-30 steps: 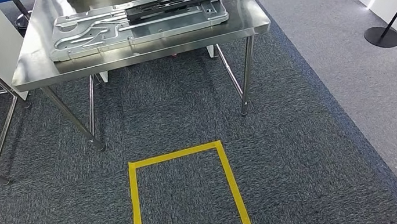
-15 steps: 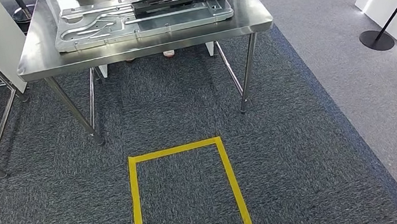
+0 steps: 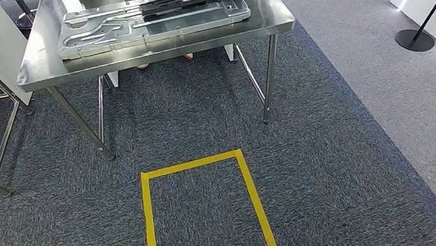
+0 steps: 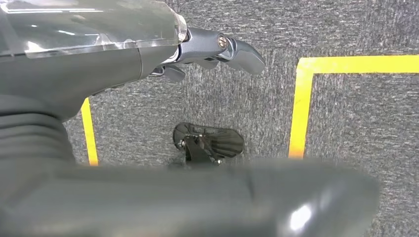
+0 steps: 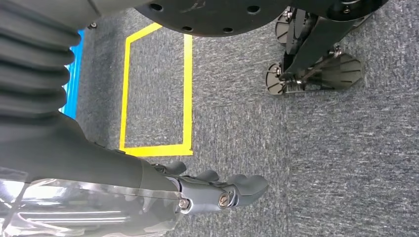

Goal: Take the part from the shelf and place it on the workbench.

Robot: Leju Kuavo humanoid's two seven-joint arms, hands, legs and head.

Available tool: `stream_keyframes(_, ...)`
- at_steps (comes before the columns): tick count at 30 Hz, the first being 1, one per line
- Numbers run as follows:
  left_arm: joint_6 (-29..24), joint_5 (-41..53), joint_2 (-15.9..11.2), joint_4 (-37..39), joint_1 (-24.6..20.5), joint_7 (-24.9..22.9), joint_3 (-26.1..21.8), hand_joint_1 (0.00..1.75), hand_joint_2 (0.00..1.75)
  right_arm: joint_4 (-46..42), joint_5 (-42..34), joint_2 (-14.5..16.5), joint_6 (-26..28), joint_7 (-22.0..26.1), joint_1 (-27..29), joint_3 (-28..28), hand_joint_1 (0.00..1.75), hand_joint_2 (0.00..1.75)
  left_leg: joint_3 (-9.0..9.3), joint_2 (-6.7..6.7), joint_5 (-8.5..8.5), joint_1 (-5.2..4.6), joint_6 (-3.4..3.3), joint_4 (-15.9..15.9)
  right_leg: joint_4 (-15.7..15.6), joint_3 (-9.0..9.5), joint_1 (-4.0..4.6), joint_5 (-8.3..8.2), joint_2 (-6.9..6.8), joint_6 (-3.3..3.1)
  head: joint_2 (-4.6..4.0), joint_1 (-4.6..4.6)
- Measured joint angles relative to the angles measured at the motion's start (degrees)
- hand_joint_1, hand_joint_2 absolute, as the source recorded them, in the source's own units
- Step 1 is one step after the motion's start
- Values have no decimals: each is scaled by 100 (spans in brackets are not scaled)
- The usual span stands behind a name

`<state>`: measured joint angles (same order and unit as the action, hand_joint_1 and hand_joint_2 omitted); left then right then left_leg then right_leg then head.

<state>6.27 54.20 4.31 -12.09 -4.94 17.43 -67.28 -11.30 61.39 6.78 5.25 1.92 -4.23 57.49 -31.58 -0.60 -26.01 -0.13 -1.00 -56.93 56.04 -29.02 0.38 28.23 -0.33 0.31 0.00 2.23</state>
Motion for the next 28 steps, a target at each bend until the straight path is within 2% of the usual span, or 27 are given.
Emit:
stream_keyframes(4, -29, -20, 2, 0, 0, 6, -10, 0, 175, 0, -2, -20, 10, 13, 0, 15, 0, 0, -2, 0, 1, 13, 1, 0, 3, -1, -2, 0, 0, -2, 0, 0)
stream_keyframes(8, -70, -69, 21, 0, 0, -42, -44, 0, 175, 0, 15, -62, 10, 46, 1, 32, 0, 175, -7, 0, 0, 13, 1, -3, 2, -3, -5, -1, 1, -1, 0, 0)
stream_keyframes(13, -61, -261, 39, 0, 40, -232, 63, 0, 175, -13, -114, -155, -14, -12, 34, -105, 0, 175, -13, 0, -1, 10, -1, -8, 2, -6, -10, -4, 1, 3, 0, 0)
stream_keyframes(20, -128, -904, 32, -34, 179, -430, 708, 0, 175, -93, -856, -259, -80, -53, 166, -695, 0, 175, -16, 0, -1, 7, -3, -9, 2, -9, -13, -5, 1, 5, 0, 0)
stream_keyframes(24, -174, -1298, 15, -96, 268, -544, 1167, 0, 0, -159, -1307, -300, -115, -70, 246, -1078, 0, 0, -16, 0, -1, 8, -2, -9, 2, -10, -12, -5, 1, 5, 0, 0)
stream_keyframes(28, -206, -1615, -6, -156, 349, -637, 1568, 0, 0, -220, -1687, -329, -129, -83, 315, -1415, 0, 0, -15, 0, -1, 8, -2, -9, 2, -9, -12, -5, 1, 5, 0, 0)
